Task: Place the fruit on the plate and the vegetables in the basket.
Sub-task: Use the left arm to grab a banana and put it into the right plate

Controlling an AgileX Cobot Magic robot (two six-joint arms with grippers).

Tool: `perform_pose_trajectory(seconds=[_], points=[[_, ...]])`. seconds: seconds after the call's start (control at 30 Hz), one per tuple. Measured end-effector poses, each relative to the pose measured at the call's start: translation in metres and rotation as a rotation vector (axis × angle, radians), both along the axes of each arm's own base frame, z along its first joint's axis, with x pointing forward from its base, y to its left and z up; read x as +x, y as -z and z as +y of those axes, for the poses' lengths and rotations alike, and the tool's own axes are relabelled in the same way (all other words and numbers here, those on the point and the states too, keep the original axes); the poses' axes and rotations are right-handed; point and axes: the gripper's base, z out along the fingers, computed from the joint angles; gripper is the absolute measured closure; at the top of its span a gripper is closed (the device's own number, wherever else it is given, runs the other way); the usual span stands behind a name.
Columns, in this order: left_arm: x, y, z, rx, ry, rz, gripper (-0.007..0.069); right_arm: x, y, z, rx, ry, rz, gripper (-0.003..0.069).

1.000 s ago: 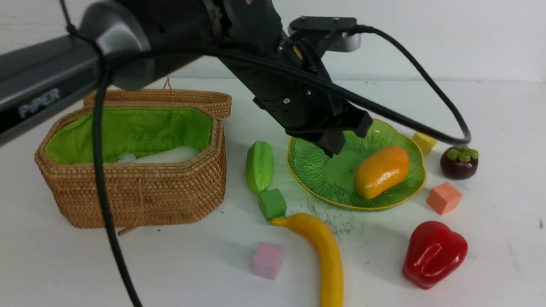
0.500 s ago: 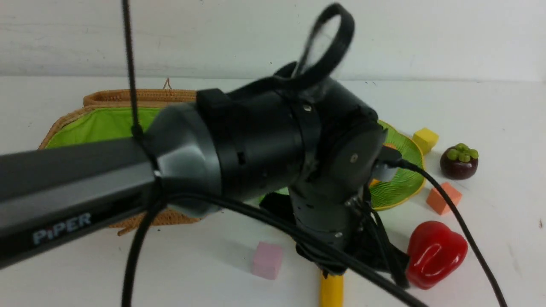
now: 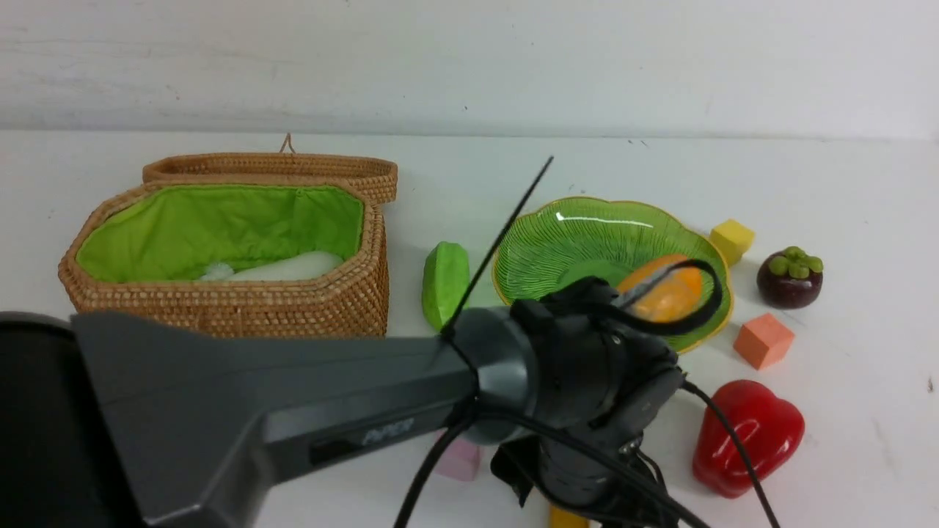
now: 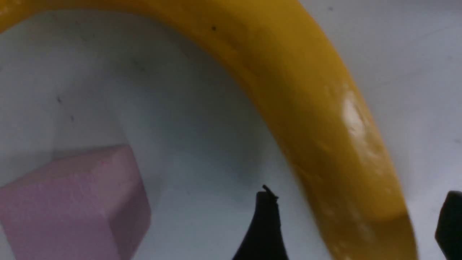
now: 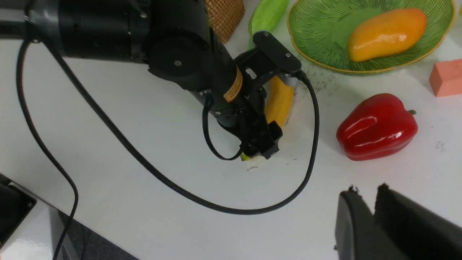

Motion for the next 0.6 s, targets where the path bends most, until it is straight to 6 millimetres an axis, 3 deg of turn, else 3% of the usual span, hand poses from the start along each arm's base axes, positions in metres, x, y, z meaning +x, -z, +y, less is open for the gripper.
perform_pose_trajectory(seconds=[0.1, 0.23, 0.37, 0.5, 0.6], points=[[0.003, 0.008, -0.001, 0.009, -0.021, -0.007, 0.0092, 0.000, 0.000, 0.000, 0.000, 0.000, 0.000, 0.0562], [0.002, 0.009, -0.001, 0.015, -0.034, 0.001, 0.0323, 0.000, 0.000, 0.000, 0.000, 0.000, 0.000, 0.0562], [-0.001, 0.007, 0.002, 0.033, -0.051, 0.037, 0.0328, 0.000, 0.000, 0.000, -0.001, 0.000, -0.001, 0.0562], [-0.015, -0.024, 0.014, 0.063, -0.082, 0.113, 0.0328, 0.000, 0.000, 0.000, -0.002, 0.002, -0.003, 0.0561], [-0.018, -0.064, 0.019, 0.012, -0.031, 0.058, 0.0328, 0.001, 0.000, -0.001, -0.005, 0.008, -0.009, 0.0559]])
